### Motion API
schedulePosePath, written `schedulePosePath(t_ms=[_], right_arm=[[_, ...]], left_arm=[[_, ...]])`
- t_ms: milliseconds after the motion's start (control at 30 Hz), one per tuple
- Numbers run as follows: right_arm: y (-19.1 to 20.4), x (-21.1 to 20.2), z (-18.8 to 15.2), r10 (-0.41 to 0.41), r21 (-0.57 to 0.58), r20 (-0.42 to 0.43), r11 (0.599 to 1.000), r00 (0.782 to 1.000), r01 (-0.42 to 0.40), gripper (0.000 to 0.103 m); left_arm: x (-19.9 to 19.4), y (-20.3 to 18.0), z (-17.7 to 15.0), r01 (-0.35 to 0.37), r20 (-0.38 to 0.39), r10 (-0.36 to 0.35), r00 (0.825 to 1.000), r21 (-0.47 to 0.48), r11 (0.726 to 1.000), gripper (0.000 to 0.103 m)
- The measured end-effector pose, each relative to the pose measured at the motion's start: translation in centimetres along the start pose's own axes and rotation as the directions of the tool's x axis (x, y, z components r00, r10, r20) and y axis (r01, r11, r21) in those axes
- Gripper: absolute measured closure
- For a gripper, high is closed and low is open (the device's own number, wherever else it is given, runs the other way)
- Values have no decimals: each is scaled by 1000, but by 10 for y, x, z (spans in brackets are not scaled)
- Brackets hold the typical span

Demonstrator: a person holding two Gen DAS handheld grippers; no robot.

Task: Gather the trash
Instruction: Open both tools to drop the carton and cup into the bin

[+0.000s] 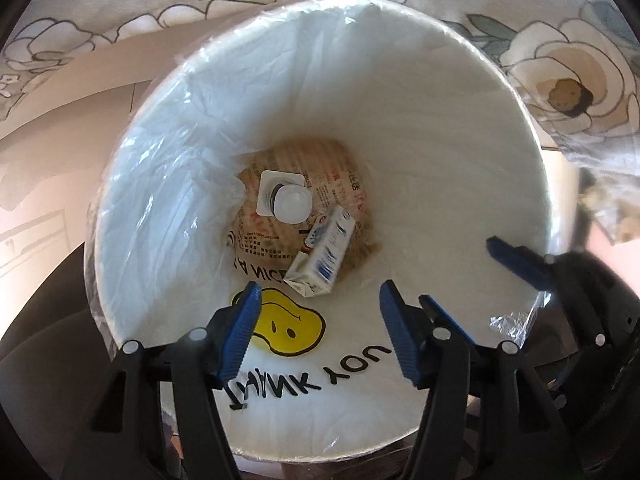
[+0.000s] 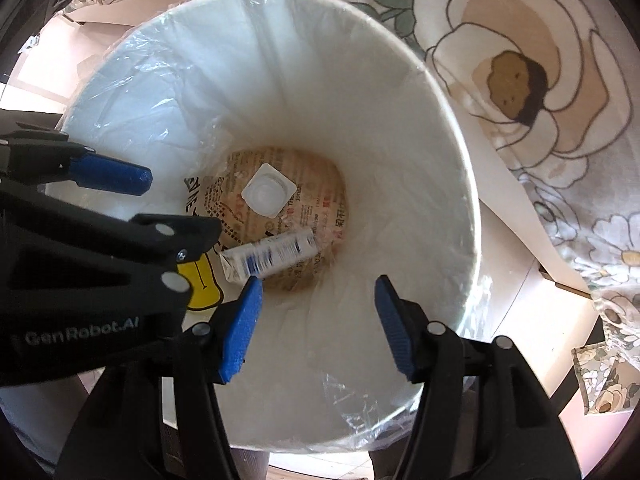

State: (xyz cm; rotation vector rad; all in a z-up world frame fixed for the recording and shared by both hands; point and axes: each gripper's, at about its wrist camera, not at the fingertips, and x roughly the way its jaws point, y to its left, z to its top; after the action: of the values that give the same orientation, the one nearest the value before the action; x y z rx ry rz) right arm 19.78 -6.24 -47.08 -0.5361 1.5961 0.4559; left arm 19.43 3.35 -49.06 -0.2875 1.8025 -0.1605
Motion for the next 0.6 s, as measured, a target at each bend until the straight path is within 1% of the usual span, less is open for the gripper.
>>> schedulePosePath(t_ms=[100,167,233,333,433,500,600], right_arm=[[-1,-4,-3,-7,0,-7,1000,1000,7,43],[-2,-8,-7,-8,0,-13,1000,1000,8,43],[-1,-14,-10,-5,-4,-17,1000,1000,5,44],[-3,-27,-16,-6,-7,-10,1000,1000,5,44],[-8,-45,-22,-6,-14,1,1000,1000,6,44],[-11,-62,-26,-16,-27,18,1000,1000,17,43],[-17,-93,-33,-33,-51,63,998,997,36,37]], left_arm=[[-2,-1,-1,-17,-8,17,1000,9,1000,36],[-7,-1,-3,-14,-10,15,1000,13,1000,36],[-18,-1,-7,-20,4,20,1000,25,999,35],[-33,-2,-16,-35,17,34,999,34,999,30],[-52,-3,-29,-54,21,53,998,47,997,29],[-67,-5,-39,-59,45,56,997,65,996,29],[-101,-5,-53,-80,110,69,992,99,992,24]])
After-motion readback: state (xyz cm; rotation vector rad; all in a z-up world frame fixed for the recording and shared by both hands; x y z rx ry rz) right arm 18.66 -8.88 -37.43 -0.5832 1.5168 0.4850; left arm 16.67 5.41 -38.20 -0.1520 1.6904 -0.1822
